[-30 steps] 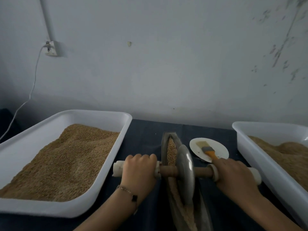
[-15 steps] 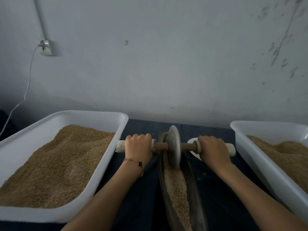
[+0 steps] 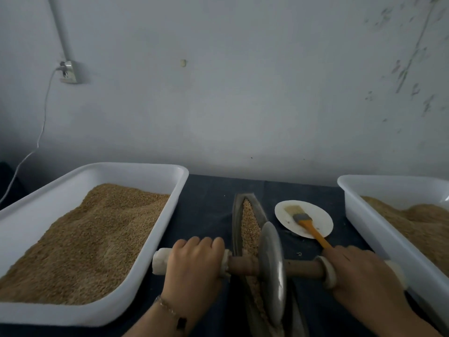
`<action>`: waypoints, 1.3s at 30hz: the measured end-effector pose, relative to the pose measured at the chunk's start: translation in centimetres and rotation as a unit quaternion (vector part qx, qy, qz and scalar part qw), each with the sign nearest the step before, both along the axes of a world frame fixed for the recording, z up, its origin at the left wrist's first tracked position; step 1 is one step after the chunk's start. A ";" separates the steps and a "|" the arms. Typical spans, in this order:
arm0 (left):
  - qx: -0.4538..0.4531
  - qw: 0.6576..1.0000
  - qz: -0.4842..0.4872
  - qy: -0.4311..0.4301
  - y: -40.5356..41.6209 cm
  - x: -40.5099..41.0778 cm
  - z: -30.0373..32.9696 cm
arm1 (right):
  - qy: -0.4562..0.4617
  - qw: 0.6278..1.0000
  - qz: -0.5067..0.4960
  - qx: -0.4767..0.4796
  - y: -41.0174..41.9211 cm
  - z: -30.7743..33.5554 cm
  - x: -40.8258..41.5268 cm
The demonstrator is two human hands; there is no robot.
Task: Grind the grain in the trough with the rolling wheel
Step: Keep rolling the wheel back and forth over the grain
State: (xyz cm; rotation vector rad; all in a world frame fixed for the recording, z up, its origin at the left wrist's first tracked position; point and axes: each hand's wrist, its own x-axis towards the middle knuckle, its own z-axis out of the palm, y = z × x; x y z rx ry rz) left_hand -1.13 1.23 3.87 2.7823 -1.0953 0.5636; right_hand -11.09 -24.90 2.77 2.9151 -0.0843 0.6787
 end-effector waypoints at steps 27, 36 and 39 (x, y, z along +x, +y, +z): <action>-0.051 0.998 0.015 -0.023 0.7 -0.3 -0.9 | -0.113 0.993 0.031 0.016 0.1 -0.6 0.3; -0.012 0.995 0.080 0.051 -0.6 2.8 -1.5 | -0.118 0.992 0.039 -0.019 -0.5 -0.5 3.9; -0.013 0.995 0.093 0.036 -2.2 5.6 -1.4 | -0.078 0.997 -0.009 0.007 -1.5 -0.9 7.5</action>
